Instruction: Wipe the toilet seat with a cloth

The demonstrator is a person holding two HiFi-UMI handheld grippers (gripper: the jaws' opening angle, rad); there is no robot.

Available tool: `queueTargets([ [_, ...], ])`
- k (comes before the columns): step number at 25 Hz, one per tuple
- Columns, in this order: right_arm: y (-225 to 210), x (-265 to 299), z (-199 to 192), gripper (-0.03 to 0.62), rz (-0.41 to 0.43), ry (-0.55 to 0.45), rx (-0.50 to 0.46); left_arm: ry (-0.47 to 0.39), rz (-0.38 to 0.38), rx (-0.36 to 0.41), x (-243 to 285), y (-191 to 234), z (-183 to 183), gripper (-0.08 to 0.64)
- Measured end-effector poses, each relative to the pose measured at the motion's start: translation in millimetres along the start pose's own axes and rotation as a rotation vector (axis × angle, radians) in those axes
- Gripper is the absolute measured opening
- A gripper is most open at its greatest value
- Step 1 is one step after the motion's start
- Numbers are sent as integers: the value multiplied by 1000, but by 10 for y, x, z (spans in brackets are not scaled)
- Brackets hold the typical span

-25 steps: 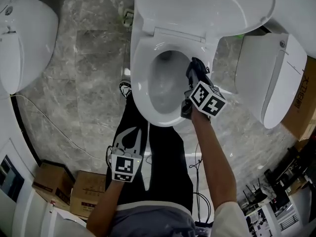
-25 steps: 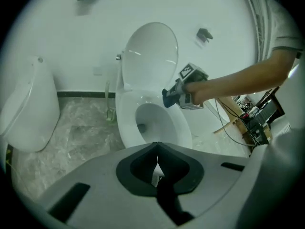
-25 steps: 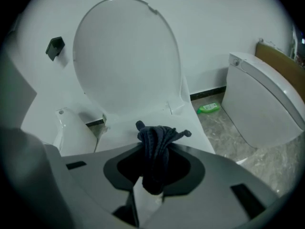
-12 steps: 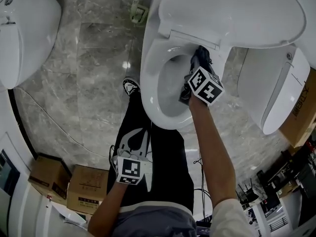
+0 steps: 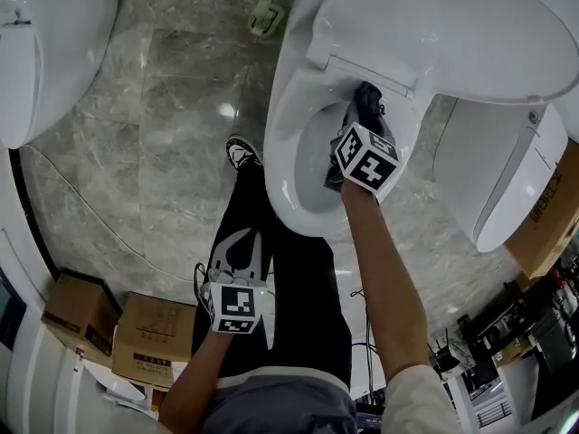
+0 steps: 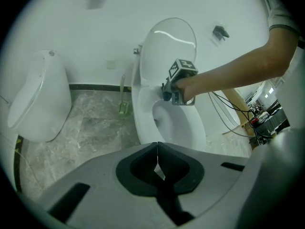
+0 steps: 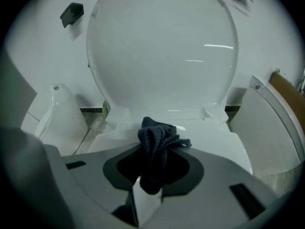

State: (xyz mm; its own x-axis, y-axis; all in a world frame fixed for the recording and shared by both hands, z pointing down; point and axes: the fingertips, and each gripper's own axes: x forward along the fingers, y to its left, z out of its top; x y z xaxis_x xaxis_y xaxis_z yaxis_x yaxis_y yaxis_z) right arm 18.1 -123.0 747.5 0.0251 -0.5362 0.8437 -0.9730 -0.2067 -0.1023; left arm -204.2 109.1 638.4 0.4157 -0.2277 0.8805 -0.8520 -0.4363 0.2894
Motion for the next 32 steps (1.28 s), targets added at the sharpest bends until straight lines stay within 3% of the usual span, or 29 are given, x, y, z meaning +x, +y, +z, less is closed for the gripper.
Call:
queueTargets([
  [3, 109, 6, -12, 83, 18, 2, -39, -2, 0, -27, 0, 33, 7, 9],
  [8, 496, -2, -98, 83, 90, 13, -240, -5, -4, -60, -15, 28, -24, 9],
  [23, 922, -141, -431, 83, 303, 85, -472, -29, 17, -109, -70, -28, -147, 9],
  [29, 1130, -299, -646, 83, 415, 104, -617, -38, 27, -120, -133, -68, -175, 9],
  [32, 1197, -420, -834, 84, 488, 145, -605, -38, 43, -83, -167, -103, -217, 9],
])
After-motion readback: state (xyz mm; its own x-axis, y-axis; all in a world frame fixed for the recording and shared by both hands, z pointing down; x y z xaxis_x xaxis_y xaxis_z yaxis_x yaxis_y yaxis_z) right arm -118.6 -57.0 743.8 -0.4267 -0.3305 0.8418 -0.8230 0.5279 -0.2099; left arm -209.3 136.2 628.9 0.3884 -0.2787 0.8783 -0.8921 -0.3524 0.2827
